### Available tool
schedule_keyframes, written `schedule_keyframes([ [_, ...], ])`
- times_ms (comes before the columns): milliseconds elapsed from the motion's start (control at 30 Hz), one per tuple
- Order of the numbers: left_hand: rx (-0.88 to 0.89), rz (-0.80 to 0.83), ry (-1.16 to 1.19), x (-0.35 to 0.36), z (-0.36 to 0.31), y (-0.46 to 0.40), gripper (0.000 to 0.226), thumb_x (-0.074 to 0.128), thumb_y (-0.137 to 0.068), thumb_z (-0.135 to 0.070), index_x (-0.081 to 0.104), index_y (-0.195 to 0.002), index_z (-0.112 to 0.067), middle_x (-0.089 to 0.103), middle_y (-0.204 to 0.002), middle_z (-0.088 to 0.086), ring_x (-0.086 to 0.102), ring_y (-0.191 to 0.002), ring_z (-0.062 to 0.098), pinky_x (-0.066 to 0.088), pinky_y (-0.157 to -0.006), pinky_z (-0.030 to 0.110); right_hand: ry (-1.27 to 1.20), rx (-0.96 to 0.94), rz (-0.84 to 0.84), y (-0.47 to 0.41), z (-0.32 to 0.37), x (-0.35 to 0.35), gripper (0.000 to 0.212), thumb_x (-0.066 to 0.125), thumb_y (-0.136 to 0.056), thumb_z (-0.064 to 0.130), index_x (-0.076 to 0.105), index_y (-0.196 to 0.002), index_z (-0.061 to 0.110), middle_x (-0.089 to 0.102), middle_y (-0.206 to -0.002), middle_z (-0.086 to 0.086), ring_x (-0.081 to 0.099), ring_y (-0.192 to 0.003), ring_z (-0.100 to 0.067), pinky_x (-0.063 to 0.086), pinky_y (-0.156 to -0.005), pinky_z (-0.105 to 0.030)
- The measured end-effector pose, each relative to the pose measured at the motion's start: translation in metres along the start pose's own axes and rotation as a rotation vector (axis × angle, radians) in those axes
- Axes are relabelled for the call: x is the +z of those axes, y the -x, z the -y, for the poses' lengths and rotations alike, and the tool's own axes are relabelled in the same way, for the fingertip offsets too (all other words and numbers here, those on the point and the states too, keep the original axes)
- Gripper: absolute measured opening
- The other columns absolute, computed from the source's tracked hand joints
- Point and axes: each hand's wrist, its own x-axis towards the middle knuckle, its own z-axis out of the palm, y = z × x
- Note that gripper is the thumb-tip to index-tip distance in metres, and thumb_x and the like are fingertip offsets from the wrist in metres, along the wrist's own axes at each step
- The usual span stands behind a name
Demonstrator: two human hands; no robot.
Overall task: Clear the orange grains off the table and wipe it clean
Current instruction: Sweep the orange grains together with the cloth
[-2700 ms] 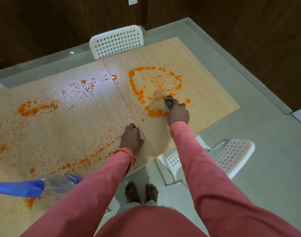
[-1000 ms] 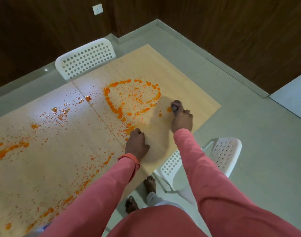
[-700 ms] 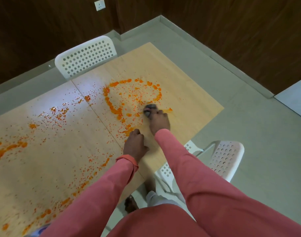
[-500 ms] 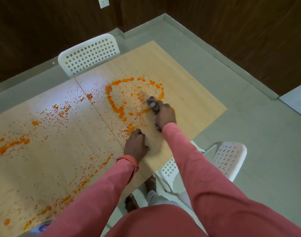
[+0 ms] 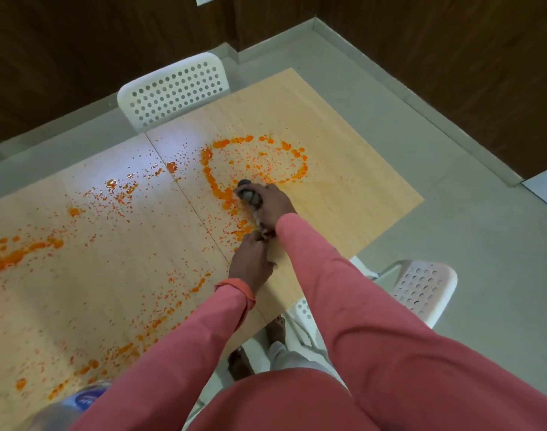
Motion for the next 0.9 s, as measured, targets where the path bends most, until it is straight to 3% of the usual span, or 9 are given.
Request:
schedule_keyframes([
  [67, 0.008, 0.005, -0.003, 0.0, 0.001, 0.001, 0.052, 0.078, -0.078, -0.024, 0.061, -0.121, -0.001, 0.052, -0.123, 0.009, 0.044, -0.117, 0.027, 0.045, -0.098, 0.034, -0.06, 0.067, -0.148, -0.004, -0.021, -0.017, 0.066, 0.047, -0.092, -0.002, 0.053, -0.133, 0.049, 0.048, -0.126, -0.008, 0.054, -0.106, -0.036, 0.055, -0.09, -0.047],
  [133, 0.008, 0.006, 0.001, 0.001, 0.002, 0.001, 0.049, 0.075, -0.081, -0.024, 0.061, -0.121, -0.002, 0.051, -0.124, 0.008, 0.043, -0.118, 0.026, 0.045, -0.099, 0.034, 0.018, 0.213, -0.28, -0.01, -0.058, -0.038, 0.059, 0.041, -0.096, 0.004, 0.049, -0.139, 0.044, 0.047, -0.129, -0.012, 0.051, -0.111, -0.041, 0.051, -0.097, -0.051],
  [267, 0.011, 0.005, 0.001, 0.0, 0.003, 0.001, 0.051, 0.076, -0.081, -0.024, 0.061, -0.123, -0.001, 0.051, -0.125, 0.008, 0.043, -0.118, 0.026, 0.045, -0.097, 0.034, 0.207, 0.549, -0.285, -0.014, -0.099, -0.062, 0.042, 0.035, -0.105, 0.023, 0.04, -0.146, 0.031, 0.038, -0.141, -0.015, 0.039, -0.125, -0.042, 0.04, -0.102, -0.055],
  [433, 0.012, -0.014, 0.019, -0.001, 0.007, 0.004, 0.045, 0.074, -0.082, -0.022, 0.064, -0.122, -0.005, 0.056, -0.128, 0.008, 0.046, -0.12, 0.026, 0.044, -0.099, 0.035, 0.122, 0.293, -0.136, -0.019, -0.03, 0.002, 0.038, 0.036, -0.103, 0.035, 0.046, -0.139, 0.043, 0.037, -0.146, -0.011, 0.036, -0.126, -0.042, 0.039, -0.101, -0.056],
  [567, 0.015, -0.11, -0.014, -0.003, 0.024, 0.017, 0.034, 0.068, -0.084, -0.019, 0.069, -0.116, -0.009, 0.064, -0.123, 0.008, 0.056, -0.114, 0.025, 0.045, -0.096, 0.033, -0.057, 0.007, -0.015, -0.008, 0.006, 0.021, 0.052, 0.051, -0.096, 0.011, 0.054, -0.133, 0.047, 0.045, -0.132, -0.006, 0.044, -0.117, -0.037, 0.047, -0.099, -0.05],
  [633, -0.043, -0.133, -0.005, -0.007, 0.036, 0.024, 0.041, 0.067, -0.085, -0.025, 0.065, -0.122, -0.009, 0.061, -0.129, 0.008, 0.054, -0.118, 0.025, 0.043, -0.101, 0.034, -0.137, 0.053, -0.153, -0.004, -0.005, 0.011, 0.061, 0.049, -0.093, 0.003, 0.054, -0.13, 0.05, 0.048, -0.127, -0.005, 0.05, -0.112, -0.037, 0.051, -0.096, -0.048],
  [700, -0.138, -0.144, 0.028, -0.01, 0.048, 0.031, 0.051, 0.067, -0.086, -0.031, 0.058, -0.131, -0.008, 0.055, -0.137, 0.007, 0.05, -0.124, 0.026, 0.039, -0.106, 0.036, -0.03, 0.236, -0.277, 0.002, -0.031, 0.0, 0.06, 0.042, -0.096, 0.005, 0.046, -0.14, 0.046, 0.046, -0.133, -0.01, 0.046, -0.118, -0.04, 0.048, -0.1, -0.052],
  [800, -0.212, -0.162, 0.041, -0.014, 0.06, 0.043, 0.054, 0.067, -0.087, -0.034, 0.057, -0.132, -0.006, 0.054, -0.137, 0.007, 0.051, -0.123, 0.025, 0.04, -0.106, 0.035, 0.185, 0.473, -0.265, 0.016, -0.044, -0.002, 0.05, 0.034, -0.102, 0.011, 0.037, -0.149, 0.031, 0.037, -0.142, -0.015, 0.036, -0.126, -0.043, 0.041, -0.101, -0.057],
  [900, -0.256, -0.166, 0.043, -0.015, 0.068, 0.052, 0.055, 0.065, -0.088, -0.036, 0.056, -0.132, -0.006, 0.052, -0.139, 0.007, 0.048, -0.126, 0.025, 0.039, -0.108, 0.035, 0.207, 0.366, -0.228, 0.015, -0.005, 0.024, 0.043, 0.033, -0.105, 0.016, 0.043, -0.145, 0.029, 0.033, -0.148, -0.014, 0.033, -0.13, -0.042, 0.038, -0.104, -0.054],
])
